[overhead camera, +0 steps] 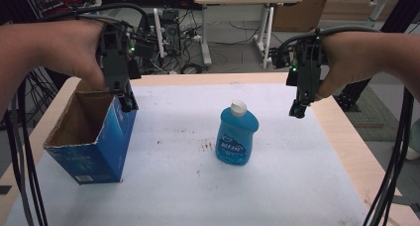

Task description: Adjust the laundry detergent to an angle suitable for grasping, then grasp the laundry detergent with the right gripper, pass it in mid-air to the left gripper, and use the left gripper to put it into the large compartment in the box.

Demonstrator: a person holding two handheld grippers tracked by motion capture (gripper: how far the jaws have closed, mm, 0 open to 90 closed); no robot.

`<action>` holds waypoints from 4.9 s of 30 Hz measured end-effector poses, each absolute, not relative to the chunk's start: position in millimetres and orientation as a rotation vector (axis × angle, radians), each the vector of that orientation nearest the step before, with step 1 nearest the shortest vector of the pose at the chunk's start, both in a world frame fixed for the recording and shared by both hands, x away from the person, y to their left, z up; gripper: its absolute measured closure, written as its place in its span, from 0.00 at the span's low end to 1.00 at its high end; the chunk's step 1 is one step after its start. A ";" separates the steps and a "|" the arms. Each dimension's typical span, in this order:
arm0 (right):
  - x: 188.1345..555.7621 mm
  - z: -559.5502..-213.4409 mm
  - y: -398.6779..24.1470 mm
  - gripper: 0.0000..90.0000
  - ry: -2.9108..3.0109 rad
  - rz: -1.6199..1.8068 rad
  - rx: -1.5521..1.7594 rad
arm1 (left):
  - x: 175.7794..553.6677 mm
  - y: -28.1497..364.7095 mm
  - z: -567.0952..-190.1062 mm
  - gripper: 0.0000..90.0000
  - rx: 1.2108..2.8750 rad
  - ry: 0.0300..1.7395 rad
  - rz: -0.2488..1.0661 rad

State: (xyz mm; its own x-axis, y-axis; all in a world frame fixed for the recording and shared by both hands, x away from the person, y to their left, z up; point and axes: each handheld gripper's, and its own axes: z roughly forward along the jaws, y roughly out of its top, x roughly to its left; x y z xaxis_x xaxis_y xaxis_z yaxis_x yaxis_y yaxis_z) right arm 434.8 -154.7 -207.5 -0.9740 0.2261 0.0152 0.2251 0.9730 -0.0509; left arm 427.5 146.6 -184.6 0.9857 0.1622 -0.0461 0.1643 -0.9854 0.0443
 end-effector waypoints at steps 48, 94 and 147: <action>433.3 -212.0 -158.9 0.02 -3.115 0.086 -0.345 | 427.7 148.0 -190.7 0.02 3.091 0.281 -0.065; 413.3 -320.1 -196.8 0.01 -2.910 -0.728 -0.623 | 422.0 146.3 -190.7 0.02 3.081 0.254 -0.066; 422.7 -392.9 -169.3 0.01 -2.666 -1.416 -0.695 | 419.1 151.3 -190.3 0.02 3.067 0.239 -0.046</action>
